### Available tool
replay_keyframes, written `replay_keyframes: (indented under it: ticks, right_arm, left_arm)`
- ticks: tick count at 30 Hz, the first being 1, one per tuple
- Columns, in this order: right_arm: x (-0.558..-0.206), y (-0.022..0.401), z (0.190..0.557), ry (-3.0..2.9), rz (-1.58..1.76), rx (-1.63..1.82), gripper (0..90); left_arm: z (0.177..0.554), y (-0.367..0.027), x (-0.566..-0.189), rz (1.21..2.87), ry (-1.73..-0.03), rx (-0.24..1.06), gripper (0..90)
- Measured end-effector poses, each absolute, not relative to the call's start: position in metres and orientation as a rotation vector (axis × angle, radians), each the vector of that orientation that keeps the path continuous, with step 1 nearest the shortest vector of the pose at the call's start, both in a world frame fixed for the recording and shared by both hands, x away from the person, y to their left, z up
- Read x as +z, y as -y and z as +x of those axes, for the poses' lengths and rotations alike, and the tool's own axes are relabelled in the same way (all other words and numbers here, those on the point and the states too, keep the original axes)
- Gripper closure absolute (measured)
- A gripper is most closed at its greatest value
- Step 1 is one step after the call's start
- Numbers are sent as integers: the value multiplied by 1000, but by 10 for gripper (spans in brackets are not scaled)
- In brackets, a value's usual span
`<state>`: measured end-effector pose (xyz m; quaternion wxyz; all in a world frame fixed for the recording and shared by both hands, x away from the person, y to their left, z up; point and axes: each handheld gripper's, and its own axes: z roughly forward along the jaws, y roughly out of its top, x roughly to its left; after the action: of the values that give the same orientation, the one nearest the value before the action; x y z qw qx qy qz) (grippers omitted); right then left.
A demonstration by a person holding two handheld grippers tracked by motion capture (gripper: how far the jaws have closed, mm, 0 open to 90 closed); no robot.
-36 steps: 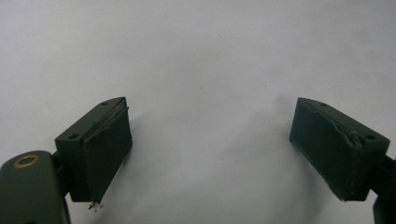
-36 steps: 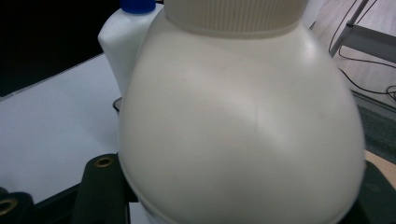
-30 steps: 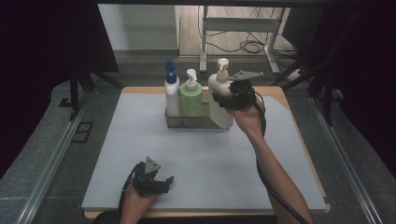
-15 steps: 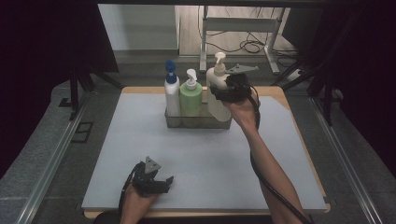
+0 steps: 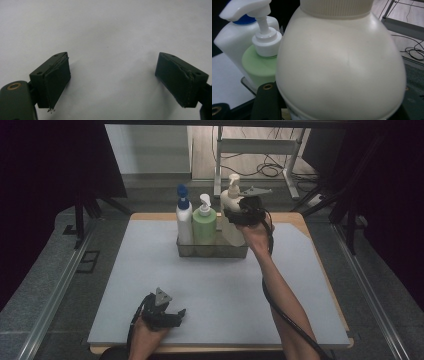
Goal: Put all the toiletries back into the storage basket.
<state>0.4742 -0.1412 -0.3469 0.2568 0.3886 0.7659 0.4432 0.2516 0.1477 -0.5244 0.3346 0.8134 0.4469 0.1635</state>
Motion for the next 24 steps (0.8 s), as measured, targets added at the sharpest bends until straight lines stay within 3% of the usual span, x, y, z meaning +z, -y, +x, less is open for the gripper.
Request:
replay_keyframes:
  ticks: [24]
  right_arm:
    - [-376, 137, 496, -2072, 1089, 1174, 392]
  left_arm:
    - [252, -148, -524, 2130, -1165, 427, 123]
